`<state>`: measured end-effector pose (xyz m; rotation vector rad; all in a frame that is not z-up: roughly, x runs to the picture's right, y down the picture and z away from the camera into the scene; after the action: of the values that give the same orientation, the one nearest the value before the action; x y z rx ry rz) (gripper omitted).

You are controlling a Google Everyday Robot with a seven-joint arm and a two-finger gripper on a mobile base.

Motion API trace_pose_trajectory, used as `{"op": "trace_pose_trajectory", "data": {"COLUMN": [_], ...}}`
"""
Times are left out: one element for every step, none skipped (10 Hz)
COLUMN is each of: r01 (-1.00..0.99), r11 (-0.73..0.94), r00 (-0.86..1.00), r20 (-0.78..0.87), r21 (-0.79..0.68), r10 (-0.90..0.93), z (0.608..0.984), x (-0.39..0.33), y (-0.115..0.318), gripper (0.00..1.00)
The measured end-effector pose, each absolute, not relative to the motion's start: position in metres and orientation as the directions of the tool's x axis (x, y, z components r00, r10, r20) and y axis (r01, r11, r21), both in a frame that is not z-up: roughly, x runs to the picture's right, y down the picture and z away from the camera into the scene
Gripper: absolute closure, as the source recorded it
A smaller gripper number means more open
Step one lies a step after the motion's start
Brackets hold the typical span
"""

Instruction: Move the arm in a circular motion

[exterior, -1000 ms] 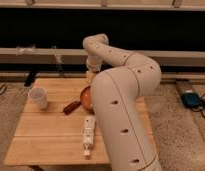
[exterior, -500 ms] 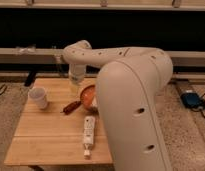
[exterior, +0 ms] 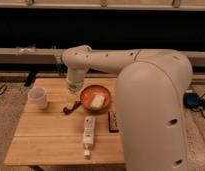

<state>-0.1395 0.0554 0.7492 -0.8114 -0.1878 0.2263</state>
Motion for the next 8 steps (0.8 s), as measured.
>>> {"op": "trace_pose_trajectory", "data": {"r01": [-0.143, -0.163, -0.207, -0.248, -0.304, -0.318, -0.318, -0.316], "r11": [0.657, 0.653, 0.651, 0.648, 0.64, 0.637, 0.637, 0.637], "r00": [0.957, 0.952, 0.943, 0.932, 0.914, 0.908, 0.908, 0.908], "r20": [0.067, 0.055, 0.029, 0.006, -0.026, -0.034, -0.033, -0.03], "r21": [-0.74, -0.74, -0.73, -0.72, -0.706, -0.702, -0.702, -0.702], "r10": [0.284, 0.3, 0.332, 0.363, 0.405, 0.417, 0.418, 0.417], "z": [0.743, 0.738, 0.731, 0.728, 0.724, 0.722, 0.722, 0.721], "x": [-0.124, -0.112, -0.097, -0.085, -0.068, -0.065, -0.066, -0.067], "y": [0.062, 0.067, 0.073, 0.076, 0.079, 0.081, 0.082, 0.081], "gripper": [0.25, 0.25, 0.25, 0.25, 0.25, 0.25, 0.25, 0.25]}}
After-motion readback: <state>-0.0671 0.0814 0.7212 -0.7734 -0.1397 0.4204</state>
